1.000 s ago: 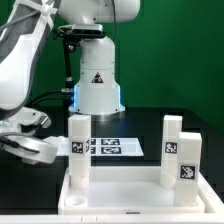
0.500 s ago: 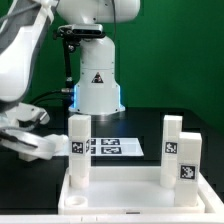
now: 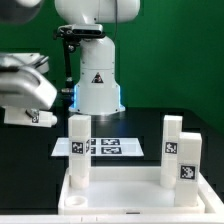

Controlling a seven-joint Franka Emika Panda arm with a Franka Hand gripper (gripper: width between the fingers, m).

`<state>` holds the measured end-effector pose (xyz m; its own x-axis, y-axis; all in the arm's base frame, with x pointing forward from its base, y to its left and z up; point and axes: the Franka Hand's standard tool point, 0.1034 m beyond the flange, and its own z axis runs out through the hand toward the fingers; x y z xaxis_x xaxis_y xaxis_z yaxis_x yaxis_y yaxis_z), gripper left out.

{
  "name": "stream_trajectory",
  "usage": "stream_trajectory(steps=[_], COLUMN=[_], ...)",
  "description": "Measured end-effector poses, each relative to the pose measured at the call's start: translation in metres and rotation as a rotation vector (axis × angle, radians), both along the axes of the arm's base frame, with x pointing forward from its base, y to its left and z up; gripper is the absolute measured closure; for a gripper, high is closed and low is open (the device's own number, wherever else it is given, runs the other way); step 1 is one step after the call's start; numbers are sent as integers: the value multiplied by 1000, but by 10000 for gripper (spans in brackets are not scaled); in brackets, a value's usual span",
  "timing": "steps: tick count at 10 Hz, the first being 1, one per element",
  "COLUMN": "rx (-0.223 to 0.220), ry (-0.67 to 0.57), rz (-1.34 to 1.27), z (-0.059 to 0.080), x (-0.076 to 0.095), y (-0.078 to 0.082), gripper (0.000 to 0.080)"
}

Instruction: Assemble desk

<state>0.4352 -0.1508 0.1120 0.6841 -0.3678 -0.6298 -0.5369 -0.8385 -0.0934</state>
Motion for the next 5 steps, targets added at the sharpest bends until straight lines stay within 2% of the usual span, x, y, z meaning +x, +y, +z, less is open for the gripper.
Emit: stream_trajectory(steps=[1, 2, 3, 5], rx=[-42, -83, -105, -157], ry=[-63, -142, -192, -382], rz=[-2, 3, 12, 87], z=[-5, -2, 6, 39], x=[8, 15, 28, 79], y=[-4, -3, -4, -14], gripper=[516, 515, 515, 515])
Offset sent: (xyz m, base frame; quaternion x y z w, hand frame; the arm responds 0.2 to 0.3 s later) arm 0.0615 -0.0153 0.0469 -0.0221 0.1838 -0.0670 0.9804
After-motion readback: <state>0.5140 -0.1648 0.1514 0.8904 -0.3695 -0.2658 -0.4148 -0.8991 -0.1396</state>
